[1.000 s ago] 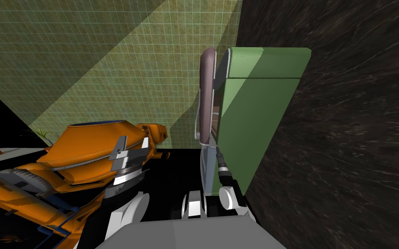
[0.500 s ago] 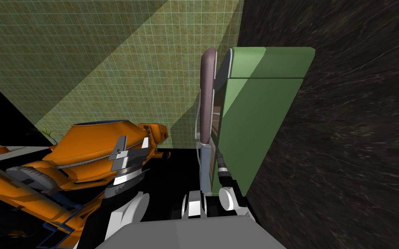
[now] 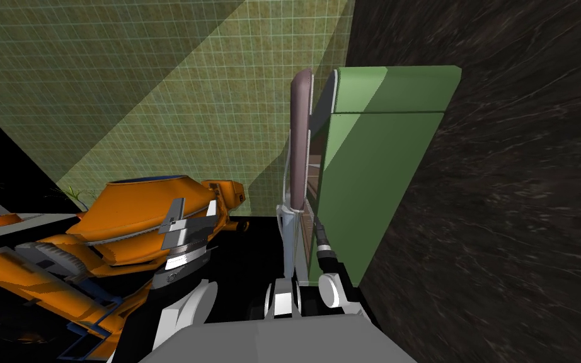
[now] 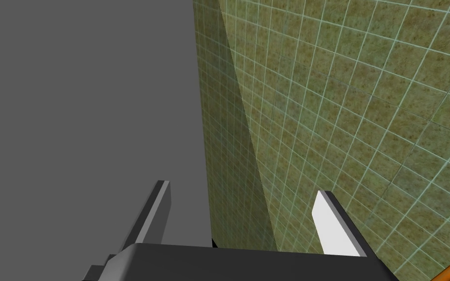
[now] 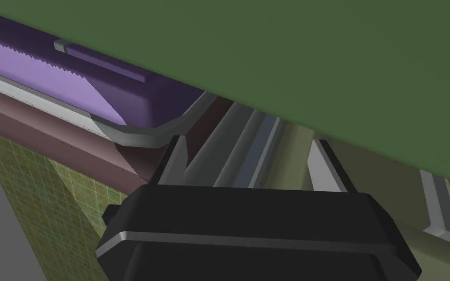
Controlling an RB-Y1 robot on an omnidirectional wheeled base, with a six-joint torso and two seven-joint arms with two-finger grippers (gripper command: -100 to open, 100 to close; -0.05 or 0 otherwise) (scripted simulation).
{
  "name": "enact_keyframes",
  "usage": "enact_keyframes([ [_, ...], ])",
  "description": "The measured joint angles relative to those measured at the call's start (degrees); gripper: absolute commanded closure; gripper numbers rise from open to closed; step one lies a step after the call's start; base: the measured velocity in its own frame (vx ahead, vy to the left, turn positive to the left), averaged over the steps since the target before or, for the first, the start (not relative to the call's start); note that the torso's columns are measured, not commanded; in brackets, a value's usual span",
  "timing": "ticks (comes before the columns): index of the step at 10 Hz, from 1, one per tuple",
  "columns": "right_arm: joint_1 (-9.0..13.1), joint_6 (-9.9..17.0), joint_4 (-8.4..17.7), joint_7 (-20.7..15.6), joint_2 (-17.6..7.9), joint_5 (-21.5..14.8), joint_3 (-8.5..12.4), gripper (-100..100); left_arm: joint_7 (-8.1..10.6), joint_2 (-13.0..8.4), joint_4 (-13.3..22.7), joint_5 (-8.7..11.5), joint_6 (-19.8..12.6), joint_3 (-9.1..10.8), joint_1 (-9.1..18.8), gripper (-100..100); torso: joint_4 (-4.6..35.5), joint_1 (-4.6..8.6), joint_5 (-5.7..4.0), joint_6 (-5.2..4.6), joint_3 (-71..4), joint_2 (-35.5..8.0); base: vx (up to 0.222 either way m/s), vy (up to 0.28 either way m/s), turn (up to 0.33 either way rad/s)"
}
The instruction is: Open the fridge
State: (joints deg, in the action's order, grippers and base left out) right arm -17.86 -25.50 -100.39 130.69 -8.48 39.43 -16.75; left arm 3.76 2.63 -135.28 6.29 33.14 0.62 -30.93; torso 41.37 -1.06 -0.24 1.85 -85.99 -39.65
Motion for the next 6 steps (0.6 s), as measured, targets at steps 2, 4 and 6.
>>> enact_keyframes([
  [2,-0.05,0.94,0.08,1.19,0.28,0.28,-1.17,-100,0.00,0.01,-0.01,0.00,0.01,-0.01,-0.01,0,0.30,0.24,0.25,-0.98,0.32,-0.76,0.050,0.038,0.188],
  [4,1.28,1.90,1.58,4.13,0.33,1.37,-2.10,-100,0.00,0.01,-0.01,0.00,0.01,-0.01,-0.01,0,0.93,1.05,0.23,-1.82,1.48,-2.70,0.061,0.043,0.025],
  [6,1.82,2.59,2.24,7.01,0.08,2.47,-2.55,-100,0.00,0.00,0.00,0.00,0.00,0.00,0.01,0,1.06,1.22,0.19,-1.86,1.74,-3.12,0.000,0.012,0.033],
])
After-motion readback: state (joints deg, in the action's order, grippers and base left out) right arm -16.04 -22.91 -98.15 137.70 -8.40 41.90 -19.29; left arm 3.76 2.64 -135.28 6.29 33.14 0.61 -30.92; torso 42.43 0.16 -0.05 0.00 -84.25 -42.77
